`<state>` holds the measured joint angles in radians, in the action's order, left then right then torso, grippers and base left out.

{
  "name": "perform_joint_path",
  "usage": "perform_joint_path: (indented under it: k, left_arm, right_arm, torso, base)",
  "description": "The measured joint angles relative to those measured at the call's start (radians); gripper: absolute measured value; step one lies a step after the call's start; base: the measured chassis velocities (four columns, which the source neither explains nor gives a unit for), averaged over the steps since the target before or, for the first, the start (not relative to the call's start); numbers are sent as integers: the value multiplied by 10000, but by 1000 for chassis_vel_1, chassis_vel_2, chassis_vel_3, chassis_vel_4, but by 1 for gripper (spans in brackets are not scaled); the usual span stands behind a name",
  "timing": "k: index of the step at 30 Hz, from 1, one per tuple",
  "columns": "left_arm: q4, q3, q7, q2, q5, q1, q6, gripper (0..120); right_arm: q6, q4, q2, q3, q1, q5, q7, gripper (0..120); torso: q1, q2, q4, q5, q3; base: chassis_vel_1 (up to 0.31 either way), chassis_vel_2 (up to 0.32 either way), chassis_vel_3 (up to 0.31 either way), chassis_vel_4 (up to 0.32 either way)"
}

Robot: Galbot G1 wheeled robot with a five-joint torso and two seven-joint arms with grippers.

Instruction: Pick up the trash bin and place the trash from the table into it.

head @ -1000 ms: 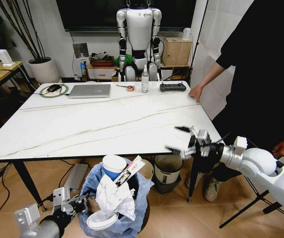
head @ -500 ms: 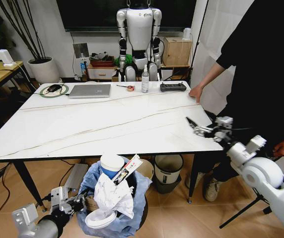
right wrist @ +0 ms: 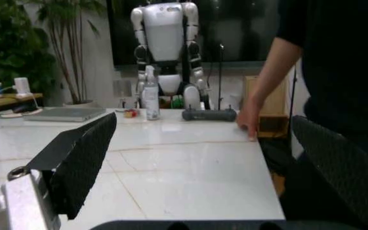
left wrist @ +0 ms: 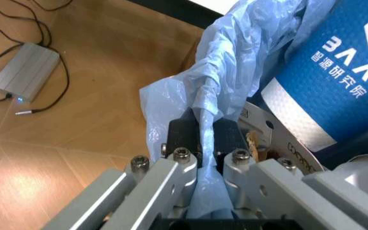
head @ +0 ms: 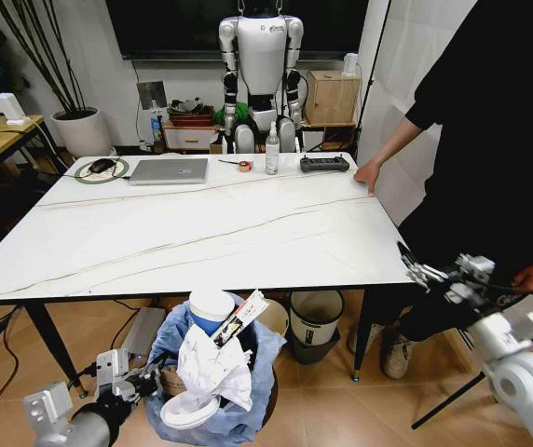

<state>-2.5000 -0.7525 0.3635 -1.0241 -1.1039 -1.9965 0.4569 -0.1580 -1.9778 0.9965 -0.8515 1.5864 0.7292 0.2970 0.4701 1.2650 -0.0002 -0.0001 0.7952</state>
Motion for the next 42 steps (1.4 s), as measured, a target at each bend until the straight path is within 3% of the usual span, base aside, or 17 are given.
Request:
perform_joint_path:
  k: [4,14,42]
  left_arm:
    - [0,46,-24,67,66,8,-6,0]
    - [49,214,-248,83,464,51,-147,0]
    - [983,439,-420,214,1563,87,-1085,0]
  right_arm:
    - [-322,-8,538,-712,712,43,932,100]
    - [-1033,-123,1784,-1035,1640,-269,1714,100]
    - [-1053,-80,1776,-954,1569,-270,1735,100]
  torso:
    - [0,0,2,0,0]
    - [0,0,-1,3,0]
    - [1,0,2,1,1]
  base:
    - [0,0,0,0]
    - [0,0,0,0]
    - [0,0,0,0]
